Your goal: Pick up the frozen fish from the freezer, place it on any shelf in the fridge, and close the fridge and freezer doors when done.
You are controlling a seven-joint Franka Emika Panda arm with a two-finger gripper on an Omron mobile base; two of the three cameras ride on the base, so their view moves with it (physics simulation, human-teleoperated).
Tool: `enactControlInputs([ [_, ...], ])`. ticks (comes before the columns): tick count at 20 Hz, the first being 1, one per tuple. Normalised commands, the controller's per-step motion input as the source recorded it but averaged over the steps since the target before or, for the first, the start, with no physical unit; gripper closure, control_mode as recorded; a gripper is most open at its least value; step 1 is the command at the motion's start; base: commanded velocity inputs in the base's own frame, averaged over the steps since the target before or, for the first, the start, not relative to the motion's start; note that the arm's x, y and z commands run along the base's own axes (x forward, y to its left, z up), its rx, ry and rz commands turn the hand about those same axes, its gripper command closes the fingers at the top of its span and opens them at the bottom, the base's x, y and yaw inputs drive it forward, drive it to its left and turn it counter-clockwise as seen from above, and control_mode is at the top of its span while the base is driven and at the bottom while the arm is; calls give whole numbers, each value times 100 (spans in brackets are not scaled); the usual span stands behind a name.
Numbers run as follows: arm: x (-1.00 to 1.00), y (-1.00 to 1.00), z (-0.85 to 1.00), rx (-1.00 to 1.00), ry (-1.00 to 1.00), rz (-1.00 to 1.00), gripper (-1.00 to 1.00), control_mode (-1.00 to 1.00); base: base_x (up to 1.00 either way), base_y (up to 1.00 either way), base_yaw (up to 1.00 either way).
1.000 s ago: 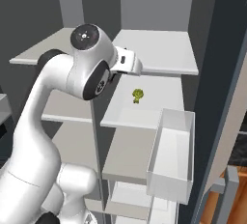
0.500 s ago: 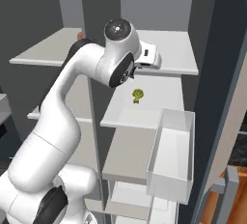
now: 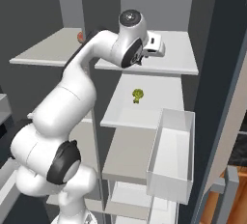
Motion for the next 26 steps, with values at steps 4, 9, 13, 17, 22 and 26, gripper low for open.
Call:
enactControlInputs([
  [4,88,0,-12,0,0,0,-100,-100,0,0,0],
  [9,-2,0,0,0,0,0,-100,-100,0,0,0],
  [13,-69,0,0,0,0,0,-100,-100,0,0,0],
  [17,-100,0,0,0,-6,0,-100,-100,0,0,0],
  [22,-100,0,-2,0,-5,0,-100,-100,0,0,0],
  [26,-100,17,-43,0,2,0,-100,-100,0,0,0],
])
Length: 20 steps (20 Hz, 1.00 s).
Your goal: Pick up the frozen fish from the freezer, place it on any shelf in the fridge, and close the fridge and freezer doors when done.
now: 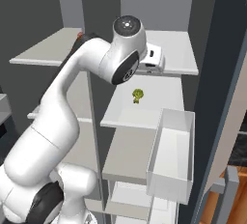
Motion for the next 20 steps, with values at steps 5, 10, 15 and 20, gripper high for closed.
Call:
enactControlInputs([
  [5,-100,80,-74,0,18,0,-100,-100,0,0,0],
  [10,-100,100,-82,0,20,0,-100,-100,0,0,0],
  [15,-40,93,-44,-5,6,-3,-100,-100,0,0,0],
  [20,0,1,0,0,1,0,-100,-100,0,0,0],
])
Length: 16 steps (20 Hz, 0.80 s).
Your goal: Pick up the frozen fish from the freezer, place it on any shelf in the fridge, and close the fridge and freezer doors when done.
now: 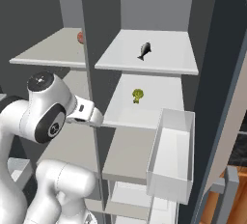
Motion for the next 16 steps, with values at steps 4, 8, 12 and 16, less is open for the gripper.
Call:
enactControlInputs([
  [4,-5,-4,0,0,1,0,-100,100,-31,-29,6],
  [8,0,0,0,0,0,0,-100,100,-27,-49,7],
  [12,0,0,0,0,0,0,-100,100,-62,-5,3],
  [16,0,0,0,0,0,0,-100,100,-83,0,1],
])
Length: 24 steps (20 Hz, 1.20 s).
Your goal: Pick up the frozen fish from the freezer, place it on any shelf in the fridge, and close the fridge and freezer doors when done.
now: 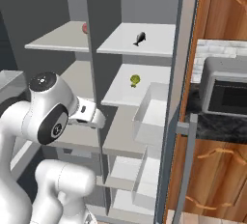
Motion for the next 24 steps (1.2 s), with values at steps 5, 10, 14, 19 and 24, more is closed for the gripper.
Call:
enactControlInputs([
  [5,0,0,0,0,0,0,-100,100,-73,0,0],
  [10,0,0,0,0,0,0,-100,100,-48,0,0],
  [14,0,0,0,0,0,0,-100,100,-21,7,0],
  [19,-1,1,0,0,0,0,-100,-100,-2,4,0],
  [24,-35,7,0,0,0,0,-100,-100,0,0,0],
])
